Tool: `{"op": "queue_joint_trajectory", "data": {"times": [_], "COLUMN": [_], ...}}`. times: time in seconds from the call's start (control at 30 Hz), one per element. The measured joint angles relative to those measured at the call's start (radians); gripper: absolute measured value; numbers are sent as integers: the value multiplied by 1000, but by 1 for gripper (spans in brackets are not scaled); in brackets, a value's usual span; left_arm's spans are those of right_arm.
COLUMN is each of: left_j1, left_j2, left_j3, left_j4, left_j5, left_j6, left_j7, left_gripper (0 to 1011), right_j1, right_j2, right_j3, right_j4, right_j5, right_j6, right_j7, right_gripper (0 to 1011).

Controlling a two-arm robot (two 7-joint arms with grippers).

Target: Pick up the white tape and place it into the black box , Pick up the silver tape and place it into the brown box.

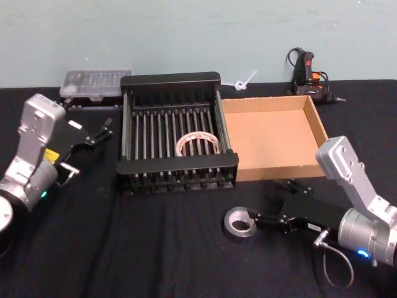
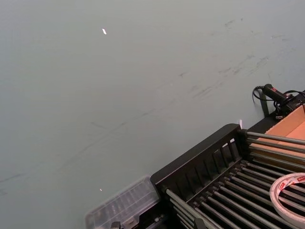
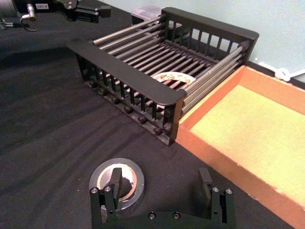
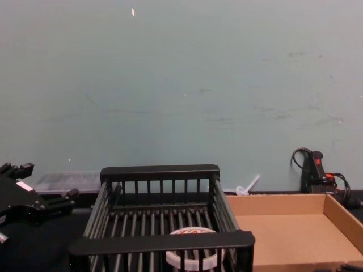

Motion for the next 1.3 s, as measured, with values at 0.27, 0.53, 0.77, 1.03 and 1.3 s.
{"op": "queue_joint_trajectory", "data": {"times": [0.27,0.53,0.77,1.03,1.3], "left_j1": [0,0,0,0,0], "left_j2": [0,0,0,0,0], "left_j3": [0,0,0,0,0], "left_j4": [0,0,0,0,0], "left_j5": [0,0,0,0,0], "left_j6": [0,0,0,0,0], "left_j7": [0,0,0,0,0], "left_gripper": [1001,1001,1001,1001,1001], "right_j1": [16,39,57,71,80], "right_j2": [-1,-10,-19,-27,-31], "right_j3": [-20,-47,-66,-79,-87], "right_j4": [16,43,64,82,91], "right_j5": [9,10,9,8,5], "right_j6": [9,16,22,26,30], "right_j7": [5,8,11,10,5], "right_gripper": [1000,1000,1000,1000,1000]}}
